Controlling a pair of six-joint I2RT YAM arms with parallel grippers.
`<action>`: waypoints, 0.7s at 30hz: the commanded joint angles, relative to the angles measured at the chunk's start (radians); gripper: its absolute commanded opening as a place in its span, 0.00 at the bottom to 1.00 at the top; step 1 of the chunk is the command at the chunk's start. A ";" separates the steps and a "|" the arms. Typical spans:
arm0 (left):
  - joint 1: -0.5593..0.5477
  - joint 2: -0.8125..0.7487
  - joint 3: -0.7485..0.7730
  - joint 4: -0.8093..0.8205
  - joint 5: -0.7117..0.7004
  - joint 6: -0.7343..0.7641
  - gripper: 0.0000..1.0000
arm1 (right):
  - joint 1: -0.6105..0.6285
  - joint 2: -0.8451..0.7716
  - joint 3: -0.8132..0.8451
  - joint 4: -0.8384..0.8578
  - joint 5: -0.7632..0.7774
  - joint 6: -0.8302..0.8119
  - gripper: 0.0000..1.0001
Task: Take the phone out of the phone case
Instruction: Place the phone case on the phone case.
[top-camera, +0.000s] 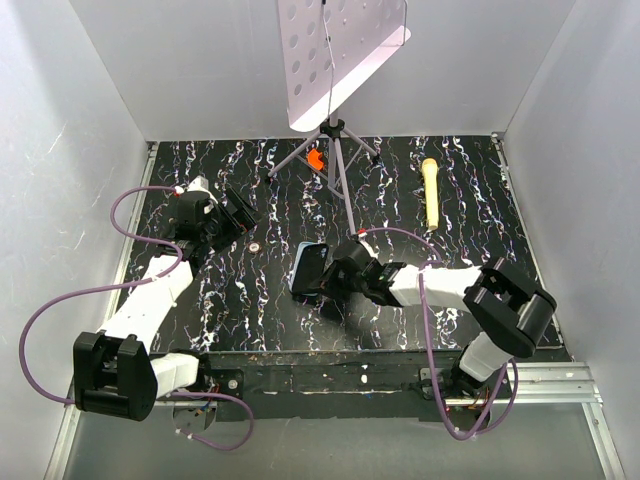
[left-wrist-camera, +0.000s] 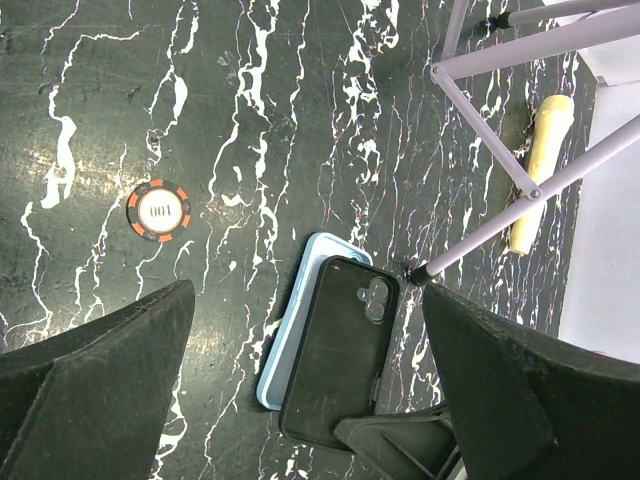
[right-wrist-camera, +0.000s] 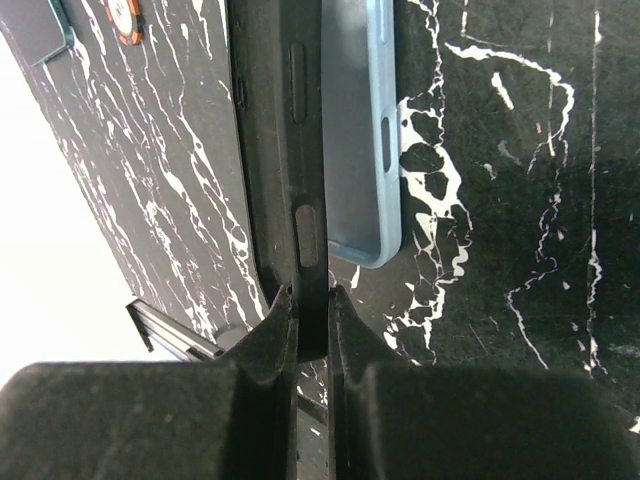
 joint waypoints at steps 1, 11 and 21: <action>-0.001 -0.002 0.026 0.006 0.011 0.013 0.98 | -0.008 0.016 0.048 0.034 -0.007 -0.024 0.06; -0.001 0.000 0.023 0.006 0.011 0.013 0.98 | -0.017 0.047 0.077 0.042 -0.026 -0.064 0.12; -0.001 0.008 0.022 0.005 0.012 0.014 0.98 | -0.025 0.051 0.111 -0.029 -0.044 -0.093 0.47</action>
